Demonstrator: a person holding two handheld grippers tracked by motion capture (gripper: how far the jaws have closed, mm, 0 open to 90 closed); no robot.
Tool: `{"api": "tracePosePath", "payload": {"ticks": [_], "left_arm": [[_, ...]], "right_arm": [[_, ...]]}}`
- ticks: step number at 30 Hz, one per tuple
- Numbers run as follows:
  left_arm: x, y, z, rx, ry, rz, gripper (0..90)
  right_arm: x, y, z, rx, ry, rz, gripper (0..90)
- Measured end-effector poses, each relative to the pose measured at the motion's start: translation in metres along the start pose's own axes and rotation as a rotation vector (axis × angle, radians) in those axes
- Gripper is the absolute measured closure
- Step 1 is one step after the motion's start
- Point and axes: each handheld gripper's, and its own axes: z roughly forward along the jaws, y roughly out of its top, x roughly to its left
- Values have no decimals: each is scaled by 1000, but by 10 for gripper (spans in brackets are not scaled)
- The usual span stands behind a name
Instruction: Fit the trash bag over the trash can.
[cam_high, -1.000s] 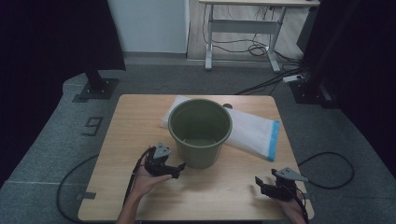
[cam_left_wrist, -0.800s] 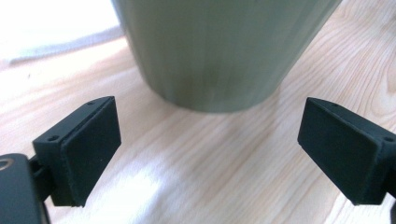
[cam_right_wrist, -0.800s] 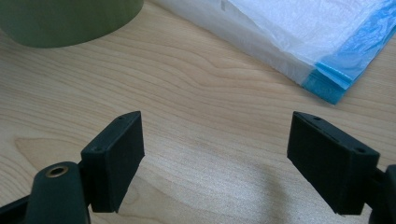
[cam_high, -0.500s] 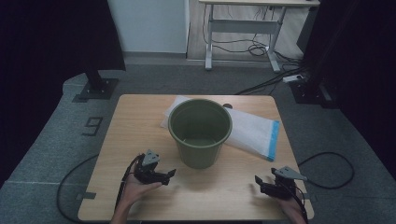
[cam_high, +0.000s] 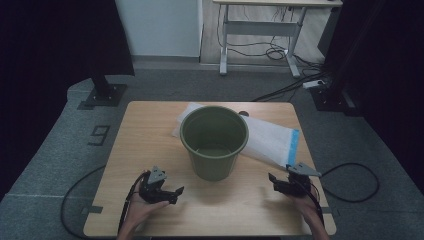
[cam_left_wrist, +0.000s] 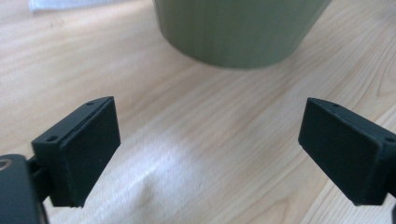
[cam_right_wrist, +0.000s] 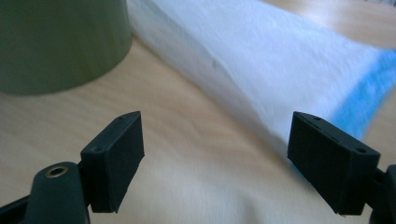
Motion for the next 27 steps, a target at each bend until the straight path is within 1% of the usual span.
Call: {"api": "tracePosePath", "payload": {"ticks": [1,2,3,4,7,9,12,13,14,15,16,17,18,19,20,21,22,23,24,25,26,27], "left_arm": [[2,-2,0,6,6,-6,49],[2,-2,0,6,6,-6,49],[4,-3,0,1,6,-14,51],[5,-3,-1,-1,6,-18,51],[8,-7,0,11,8,-18,52],[10,-9,1,25,21,-15,52],[12,-11,-1,29,27,-17,52],[14,-13,-2,22,33,-29,53],[14,-13,-2,22,33,-29,56],[16,-15,-4,18,27,-44,55],[16,-15,-4,18,27,-44,55],[17,-16,-4,19,31,-45,55],[17,-16,-4,19,32,-49,56],[18,-17,-4,22,38,-53,56],[18,-17,-4,22,38,-53,57],[18,-18,-4,27,40,-52,57],[18,-18,-4,27,40,-52,57],[18,-19,-4,26,42,-55,57],[18,-19,-4,26,43,-56,57],[19,-19,-4,22,41,-62,58],[19,-19,-4,22,41,-62,58],[19,-19,-4,22,42,-62,58]], "right_arm": [[2,8,10,4,7,-30,180],[2,8,10,4,7,-30,180],[3,15,23,25,12,-55,180],[3,15,23,25,12,-55,180],[1,24,41,47,31,-47,185],[2,31,54,59,28,-65,195],[6,38,70,76,46,-98,203],[10,42,82,86,64,-113,212],[10,42,82,86,64,-113,212],[13,46,93,109,75,-125,218],[13,46,93,109,75,-125,218],[15,47,97,111,75,-132,232],[16,48,102,119,79,-133,240],[18,49,106,135,80,-144,264],[18,49,106,135,80,-144,264],[19,49,109,141,78,-160,292],[19,49,109,141,78,-160,292],[19,47,112,152,87,-161,336],[19,47,112,152,87,-161,336],[18,46,114,169,90,-178,367],[18,46,114,169,90,-178,367],[17,45,115,177,79,-175,425]]}}
